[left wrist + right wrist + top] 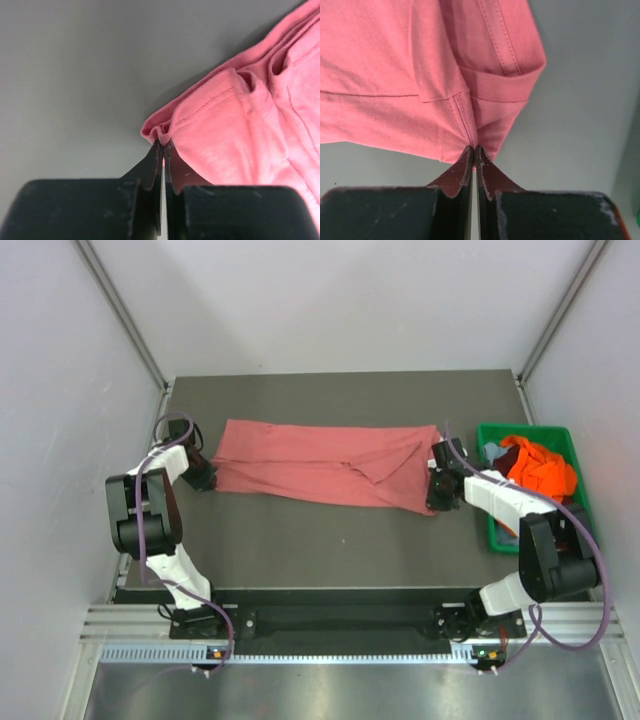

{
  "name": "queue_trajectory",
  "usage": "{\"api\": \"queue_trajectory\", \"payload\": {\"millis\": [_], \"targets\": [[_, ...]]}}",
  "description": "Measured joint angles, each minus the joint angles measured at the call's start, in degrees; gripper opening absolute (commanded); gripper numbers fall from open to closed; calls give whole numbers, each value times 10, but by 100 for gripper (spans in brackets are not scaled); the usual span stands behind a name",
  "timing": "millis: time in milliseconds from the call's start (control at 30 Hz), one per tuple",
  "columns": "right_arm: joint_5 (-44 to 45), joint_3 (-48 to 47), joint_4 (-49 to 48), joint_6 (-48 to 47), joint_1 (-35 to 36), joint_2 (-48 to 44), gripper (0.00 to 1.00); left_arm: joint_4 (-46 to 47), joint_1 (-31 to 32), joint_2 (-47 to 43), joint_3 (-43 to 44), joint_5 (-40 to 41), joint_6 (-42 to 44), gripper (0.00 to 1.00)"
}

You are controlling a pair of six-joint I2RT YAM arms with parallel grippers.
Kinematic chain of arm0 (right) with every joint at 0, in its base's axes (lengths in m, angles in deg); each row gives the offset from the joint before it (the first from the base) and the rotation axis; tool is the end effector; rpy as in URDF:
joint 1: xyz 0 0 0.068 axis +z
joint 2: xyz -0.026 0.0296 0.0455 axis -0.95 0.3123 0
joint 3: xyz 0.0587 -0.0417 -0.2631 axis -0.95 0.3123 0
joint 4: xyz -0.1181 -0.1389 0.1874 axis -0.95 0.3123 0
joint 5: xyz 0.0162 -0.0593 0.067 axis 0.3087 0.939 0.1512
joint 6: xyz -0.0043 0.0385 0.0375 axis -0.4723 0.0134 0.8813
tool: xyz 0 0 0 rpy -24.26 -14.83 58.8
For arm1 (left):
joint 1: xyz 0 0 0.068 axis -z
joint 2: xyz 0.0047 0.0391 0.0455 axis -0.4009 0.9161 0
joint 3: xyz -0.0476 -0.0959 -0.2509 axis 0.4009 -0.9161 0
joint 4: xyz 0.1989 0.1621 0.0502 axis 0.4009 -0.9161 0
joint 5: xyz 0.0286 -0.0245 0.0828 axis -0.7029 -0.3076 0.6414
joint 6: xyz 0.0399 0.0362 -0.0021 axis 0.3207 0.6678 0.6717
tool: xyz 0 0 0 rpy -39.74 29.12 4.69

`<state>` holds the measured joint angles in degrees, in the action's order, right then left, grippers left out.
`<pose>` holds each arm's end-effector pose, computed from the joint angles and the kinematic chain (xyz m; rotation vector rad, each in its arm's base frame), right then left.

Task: Fold and stack the t-shirts
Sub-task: Fold the tshirt

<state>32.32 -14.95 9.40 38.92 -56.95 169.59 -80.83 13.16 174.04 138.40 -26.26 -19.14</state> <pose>0.2637 0.0665 0.1797 0.2622 2.6917 0.0805 0.3435 0.0652 0.1680 -1.1333 2.4828 -0.0751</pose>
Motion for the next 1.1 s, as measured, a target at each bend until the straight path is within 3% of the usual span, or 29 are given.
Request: {"api": "queue_trajectory", "payload": {"millis": [267, 300, 333, 367, 467, 667, 833, 1100], "targets": [[18, 31, 8, 30, 0, -40, 0, -4, 0, -7, -3, 28, 2, 0], [19, 32, 9, 35, 0, -42, 6, -5, 0, -9, -3, 29, 3, 0], [21, 32, 11, 41, 0, -42, 10, -7, 0, -11, -3, 29, 3, 6], [24, 32, 11, 47, 0, -42, 14, -8, 0, -12, -3, 28, 4, 24], [36, 31, 27, 61, 0, -43, 21, -21, -1, -15, -3, 31, 7, 36], [65, -9, 102, 119, 0, -63, 33, -56, -3, -39, 8, 49, 8, 40], [68, -93, 120, 213, 15, -71, 39, -24, -3, -87, 17, -20, 25, 46], [60, -236, 126, 365, 109, 78, 43, 10, -3, -21, 90, -131, 37, 46]]}}
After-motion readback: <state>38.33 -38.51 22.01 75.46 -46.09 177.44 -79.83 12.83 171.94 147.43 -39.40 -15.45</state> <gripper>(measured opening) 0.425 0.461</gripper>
